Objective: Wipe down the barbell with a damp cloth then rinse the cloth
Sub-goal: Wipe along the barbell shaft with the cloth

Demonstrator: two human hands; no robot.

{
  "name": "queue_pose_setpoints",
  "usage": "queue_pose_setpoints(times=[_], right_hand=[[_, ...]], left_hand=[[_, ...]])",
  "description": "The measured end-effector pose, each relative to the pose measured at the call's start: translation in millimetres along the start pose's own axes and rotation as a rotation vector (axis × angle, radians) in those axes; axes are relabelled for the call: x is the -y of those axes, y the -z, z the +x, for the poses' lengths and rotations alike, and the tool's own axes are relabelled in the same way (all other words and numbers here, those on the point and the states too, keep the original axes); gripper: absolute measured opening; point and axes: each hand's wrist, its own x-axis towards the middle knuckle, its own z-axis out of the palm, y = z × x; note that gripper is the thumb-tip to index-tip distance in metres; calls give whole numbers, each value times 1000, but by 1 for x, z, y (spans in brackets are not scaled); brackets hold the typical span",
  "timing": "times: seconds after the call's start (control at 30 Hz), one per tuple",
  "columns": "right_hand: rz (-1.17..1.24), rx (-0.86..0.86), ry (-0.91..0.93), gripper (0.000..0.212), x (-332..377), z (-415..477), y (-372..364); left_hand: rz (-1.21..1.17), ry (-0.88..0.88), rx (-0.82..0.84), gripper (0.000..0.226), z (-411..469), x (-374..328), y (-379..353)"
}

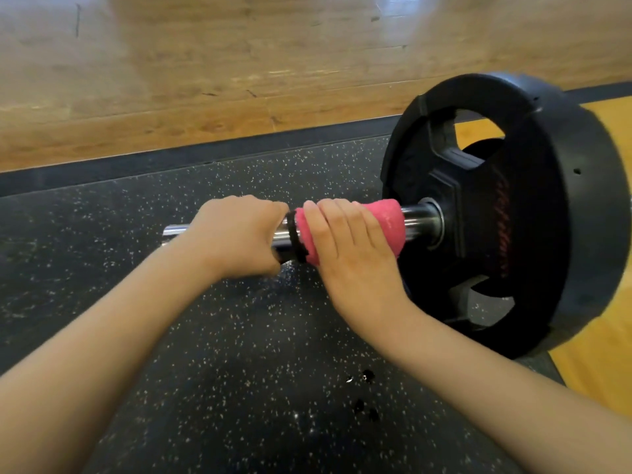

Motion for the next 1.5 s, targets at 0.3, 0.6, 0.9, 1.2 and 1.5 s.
queue_pose_setpoints(times=[0.3, 0.6, 0.9, 1.2, 1.5], right_hand=[[100, 175, -139, 77, -36, -28, 28], [304, 195, -231, 81, -23, -46, 52], [401, 161, -282, 87, -28, -69, 78], [416, 119, -288, 94, -34, -69, 78], [615, -137, -297, 21, -29, -38, 114]], left_hand=[[150, -42, -612, 35, -21, -17, -48], [-43, -446, -693, 49, -26, -53, -45], [-94, -656, -747, 24, -12, -70, -51], [-926, -379, -522, 38, -41, -78, -13], [-993, -323, -621, 29, -76, -74, 19]])
